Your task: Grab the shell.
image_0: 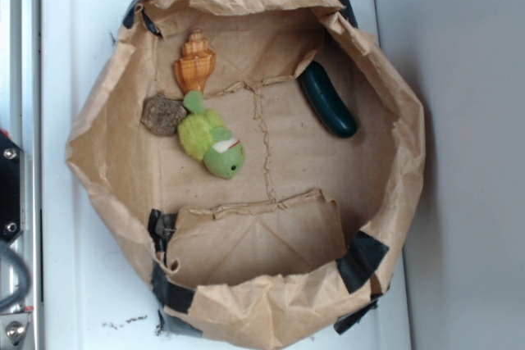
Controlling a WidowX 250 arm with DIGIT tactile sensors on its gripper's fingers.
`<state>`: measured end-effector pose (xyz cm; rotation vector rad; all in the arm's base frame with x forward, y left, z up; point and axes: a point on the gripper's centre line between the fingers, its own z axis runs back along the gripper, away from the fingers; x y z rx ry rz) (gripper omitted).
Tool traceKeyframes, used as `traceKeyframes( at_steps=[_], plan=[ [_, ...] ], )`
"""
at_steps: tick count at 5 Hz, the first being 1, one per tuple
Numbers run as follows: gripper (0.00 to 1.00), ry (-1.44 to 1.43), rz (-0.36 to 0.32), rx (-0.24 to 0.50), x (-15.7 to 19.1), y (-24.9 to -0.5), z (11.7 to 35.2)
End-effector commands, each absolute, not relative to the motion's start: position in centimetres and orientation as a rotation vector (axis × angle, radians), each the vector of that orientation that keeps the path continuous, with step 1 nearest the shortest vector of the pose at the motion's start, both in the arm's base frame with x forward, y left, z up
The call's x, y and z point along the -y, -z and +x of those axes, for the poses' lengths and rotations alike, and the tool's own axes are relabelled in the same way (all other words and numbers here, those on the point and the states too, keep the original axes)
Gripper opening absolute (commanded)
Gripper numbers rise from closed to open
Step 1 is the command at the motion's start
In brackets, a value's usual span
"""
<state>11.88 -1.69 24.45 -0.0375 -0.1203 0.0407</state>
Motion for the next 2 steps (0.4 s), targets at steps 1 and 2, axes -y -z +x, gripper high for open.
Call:
traceKeyframes(
  at_steps=[1, 2],
  plan=[
    [1.0, -0.041, -0.038, 0.12, 1.7, -24.4, 11.9],
    [1.0, -0.046, -0.023, 0.056, -1.0, -21.9, 16.9]
  ],
)
